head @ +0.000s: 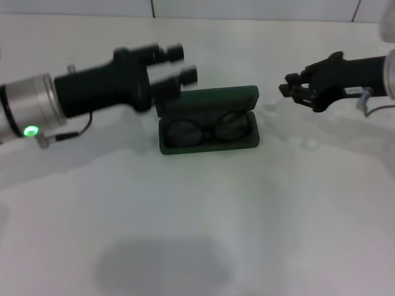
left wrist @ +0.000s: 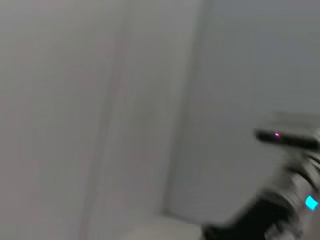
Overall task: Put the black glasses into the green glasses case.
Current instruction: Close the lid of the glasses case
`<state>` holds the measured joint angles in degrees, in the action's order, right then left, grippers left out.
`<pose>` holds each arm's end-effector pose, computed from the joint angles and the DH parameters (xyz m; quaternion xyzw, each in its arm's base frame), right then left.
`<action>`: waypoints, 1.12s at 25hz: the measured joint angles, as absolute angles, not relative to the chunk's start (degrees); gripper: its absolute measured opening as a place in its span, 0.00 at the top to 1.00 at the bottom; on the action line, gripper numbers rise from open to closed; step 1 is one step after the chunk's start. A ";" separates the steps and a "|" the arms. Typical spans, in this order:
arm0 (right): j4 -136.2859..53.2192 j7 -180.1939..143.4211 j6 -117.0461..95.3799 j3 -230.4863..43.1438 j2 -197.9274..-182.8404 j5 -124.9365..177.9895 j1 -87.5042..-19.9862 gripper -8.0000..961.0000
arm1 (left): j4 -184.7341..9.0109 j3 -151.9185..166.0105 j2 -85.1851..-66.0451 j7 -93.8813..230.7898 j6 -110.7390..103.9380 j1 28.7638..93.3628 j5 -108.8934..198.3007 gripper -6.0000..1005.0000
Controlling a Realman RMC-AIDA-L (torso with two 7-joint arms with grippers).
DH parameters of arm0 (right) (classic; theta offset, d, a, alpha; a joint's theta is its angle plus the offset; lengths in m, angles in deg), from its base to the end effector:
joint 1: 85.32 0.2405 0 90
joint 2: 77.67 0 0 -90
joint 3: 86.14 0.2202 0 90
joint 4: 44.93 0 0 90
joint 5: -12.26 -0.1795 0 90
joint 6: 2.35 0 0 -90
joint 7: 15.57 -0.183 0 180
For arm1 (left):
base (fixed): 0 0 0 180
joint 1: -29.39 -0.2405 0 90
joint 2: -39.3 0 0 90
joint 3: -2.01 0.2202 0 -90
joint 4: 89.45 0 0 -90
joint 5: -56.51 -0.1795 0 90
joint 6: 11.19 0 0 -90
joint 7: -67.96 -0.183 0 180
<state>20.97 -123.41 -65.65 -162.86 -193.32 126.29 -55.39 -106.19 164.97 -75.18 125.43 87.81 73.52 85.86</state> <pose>0.1468 0.3619 -0.0145 -0.9610 0.1376 0.0808 0.2259 -0.1641 0.3211 0.0007 -0.9021 -0.1428 -0.3788 0.1498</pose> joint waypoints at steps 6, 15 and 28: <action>13.34 -107.70 -68.45 -159.93 -193.10 112.07 -57.32 0.81 | -110.36 164.96 -77.15 123.09 85.89 73.19 80.00 0.51; 11.55 -105.30 -69.19 -159.28 -193.13 110.52 -57.45 0.63 | -113.16 164.96 -79.74 123.98 74.34 73.40 75.29 0.51; 12.29 -104.36 -69.54 -158.86 -193.09 110.56 -58.71 0.48 | -112.86 164.96 -80.10 126.35 67.45 73.99 72.13 0.52</action>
